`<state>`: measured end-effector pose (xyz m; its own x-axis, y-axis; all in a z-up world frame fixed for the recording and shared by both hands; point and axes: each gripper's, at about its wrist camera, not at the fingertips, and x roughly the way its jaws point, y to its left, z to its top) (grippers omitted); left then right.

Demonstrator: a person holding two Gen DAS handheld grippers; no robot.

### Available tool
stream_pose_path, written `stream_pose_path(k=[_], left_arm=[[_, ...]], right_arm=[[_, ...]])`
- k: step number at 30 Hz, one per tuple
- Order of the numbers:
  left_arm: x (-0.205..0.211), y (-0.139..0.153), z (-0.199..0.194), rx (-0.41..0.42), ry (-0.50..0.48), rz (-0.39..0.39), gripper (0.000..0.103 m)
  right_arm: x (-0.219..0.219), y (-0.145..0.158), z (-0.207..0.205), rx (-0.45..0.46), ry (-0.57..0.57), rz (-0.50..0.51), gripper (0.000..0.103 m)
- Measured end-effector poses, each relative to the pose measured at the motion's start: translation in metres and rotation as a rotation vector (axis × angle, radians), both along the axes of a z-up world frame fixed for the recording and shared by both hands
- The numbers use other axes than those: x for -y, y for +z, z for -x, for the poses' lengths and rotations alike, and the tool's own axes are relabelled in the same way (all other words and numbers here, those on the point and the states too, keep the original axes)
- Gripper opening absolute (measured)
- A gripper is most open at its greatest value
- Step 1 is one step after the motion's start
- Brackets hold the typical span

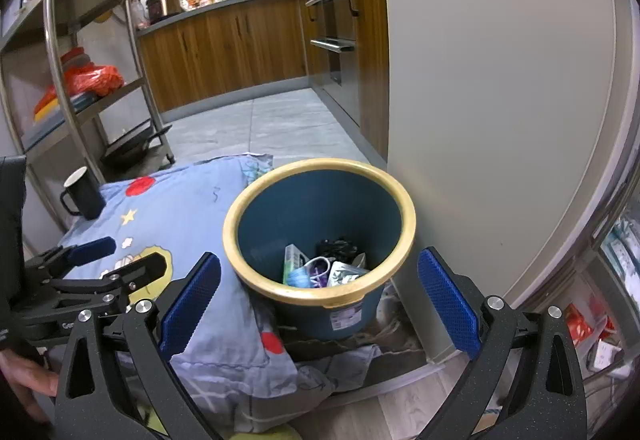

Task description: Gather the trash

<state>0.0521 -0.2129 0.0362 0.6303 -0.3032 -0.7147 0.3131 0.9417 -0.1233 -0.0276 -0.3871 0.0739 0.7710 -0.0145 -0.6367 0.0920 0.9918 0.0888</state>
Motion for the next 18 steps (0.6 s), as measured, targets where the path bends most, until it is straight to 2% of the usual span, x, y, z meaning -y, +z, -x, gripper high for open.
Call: stream_pose_path(k=[18], left_arm=[[-0.0036,0.0033,0.0010,0.020,0.001,0.021,0.097]], right_arm=[[-0.0004,-0.0003,0.0002,0.000,-0.001,-0.002,0.098]])
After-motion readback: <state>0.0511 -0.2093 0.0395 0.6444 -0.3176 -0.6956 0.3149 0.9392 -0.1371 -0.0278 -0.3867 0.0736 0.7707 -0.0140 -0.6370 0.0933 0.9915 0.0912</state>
